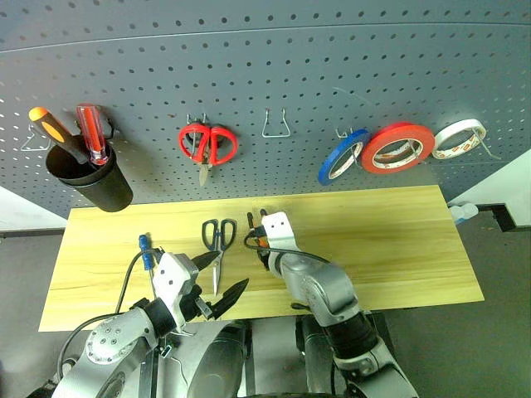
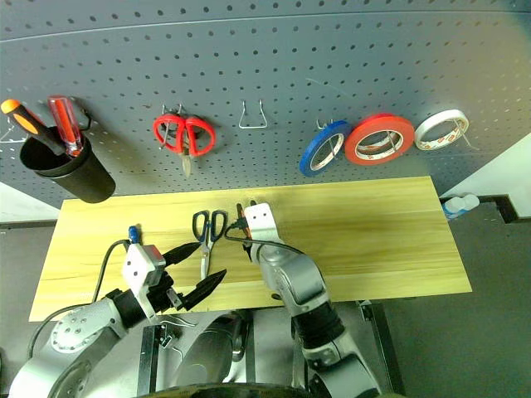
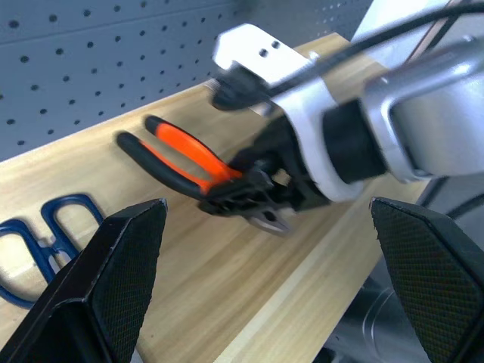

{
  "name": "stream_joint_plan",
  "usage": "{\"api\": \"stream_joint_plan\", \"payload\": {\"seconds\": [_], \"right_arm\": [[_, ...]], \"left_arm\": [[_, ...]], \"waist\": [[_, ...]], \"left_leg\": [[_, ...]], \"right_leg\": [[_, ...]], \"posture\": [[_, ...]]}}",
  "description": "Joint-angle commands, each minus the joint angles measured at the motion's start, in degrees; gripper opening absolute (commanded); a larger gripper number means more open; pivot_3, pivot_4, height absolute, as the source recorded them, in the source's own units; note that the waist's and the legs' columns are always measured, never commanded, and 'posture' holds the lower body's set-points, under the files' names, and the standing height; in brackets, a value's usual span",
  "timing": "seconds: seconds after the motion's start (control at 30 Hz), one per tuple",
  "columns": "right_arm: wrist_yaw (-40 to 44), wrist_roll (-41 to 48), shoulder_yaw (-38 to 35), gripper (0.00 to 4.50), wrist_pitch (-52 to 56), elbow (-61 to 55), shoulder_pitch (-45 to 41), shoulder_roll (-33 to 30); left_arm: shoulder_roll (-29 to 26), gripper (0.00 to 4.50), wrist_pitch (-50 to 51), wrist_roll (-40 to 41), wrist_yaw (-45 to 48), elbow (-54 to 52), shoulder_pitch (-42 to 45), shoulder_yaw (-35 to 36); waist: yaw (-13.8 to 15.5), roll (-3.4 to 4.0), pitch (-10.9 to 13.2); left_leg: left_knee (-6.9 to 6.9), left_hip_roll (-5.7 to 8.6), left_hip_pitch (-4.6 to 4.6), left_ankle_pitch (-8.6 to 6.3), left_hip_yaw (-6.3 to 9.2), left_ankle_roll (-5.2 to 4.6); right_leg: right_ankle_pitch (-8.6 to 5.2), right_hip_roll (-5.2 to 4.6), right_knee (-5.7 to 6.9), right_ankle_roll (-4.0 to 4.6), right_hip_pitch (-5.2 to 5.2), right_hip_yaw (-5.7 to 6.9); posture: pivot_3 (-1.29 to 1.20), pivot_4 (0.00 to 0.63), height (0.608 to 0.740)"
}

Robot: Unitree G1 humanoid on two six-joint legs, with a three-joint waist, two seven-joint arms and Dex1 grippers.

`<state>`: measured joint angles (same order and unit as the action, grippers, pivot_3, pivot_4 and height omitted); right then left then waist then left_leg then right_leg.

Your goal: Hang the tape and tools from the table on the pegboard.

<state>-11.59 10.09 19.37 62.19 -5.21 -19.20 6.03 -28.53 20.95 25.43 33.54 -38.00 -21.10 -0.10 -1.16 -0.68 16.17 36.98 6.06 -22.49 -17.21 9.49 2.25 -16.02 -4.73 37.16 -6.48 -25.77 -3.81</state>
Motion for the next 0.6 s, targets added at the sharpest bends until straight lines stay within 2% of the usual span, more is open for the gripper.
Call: {"api": "stream_joint_plan", "payload": {"seconds": [0.03,0.17,0.47,0.6], "right_arm": [[1.91,1.17,3.07,2.11,-0.23,-8.15,5.86,2.81],[5.02,1.62,4.3,2.11,-2.29,-11.9,8.04,0.16],[15.11,2.87,3.83,2.11,-9.06,-26.76,19.11,-11.32],[16.97,2.64,3.44,2.11,-11.6,-28.97,21.58,-13.52]], "left_arm": [[0.07,4.5,-0.89,-0.25,0.71,0.38,0.66,-0.69],[-0.13,4.5,-1.24,-0.33,1.2,1.44,1.73,-0.88],[-0.61,4.5,-1.98,-0.48,3.17,4.28,4.23,-0.62],[-0.28,4.5,-2.29,-0.86,3.96,5.75,5.96,-1.11]], "waist": [[0.06,0.0,0.0],[0.26,-0.02,-0.02],[0.32,-0.05,-0.03],[0.43,-0.1,-0.06]], "left_leg": [[0.0,-0.01,0.0,0.0,0.01,0.0],[-0.02,-0.01,0.0,0.0,0.02,0.0],[0.04,0.02,0.01,-0.01,0.0,-0.02],[0.04,0.01,0.0,0.01,0.01,0.03]], "right_leg": [[0.0,0.01,0.02,0.0,-0.01,0.0],[-0.01,0.0,-0.05,0.0,0.01,0.02],[0.01,-0.03,0.0,-0.03,0.03,0.03],[0.01,-0.02,-0.01,-0.03,0.04,0.07]], "posture": [[0.07,0.325,0.72],[0.07,0.319,0.72],[0.06,0.291,0.72],[0.06,0.279,0.72]]}}
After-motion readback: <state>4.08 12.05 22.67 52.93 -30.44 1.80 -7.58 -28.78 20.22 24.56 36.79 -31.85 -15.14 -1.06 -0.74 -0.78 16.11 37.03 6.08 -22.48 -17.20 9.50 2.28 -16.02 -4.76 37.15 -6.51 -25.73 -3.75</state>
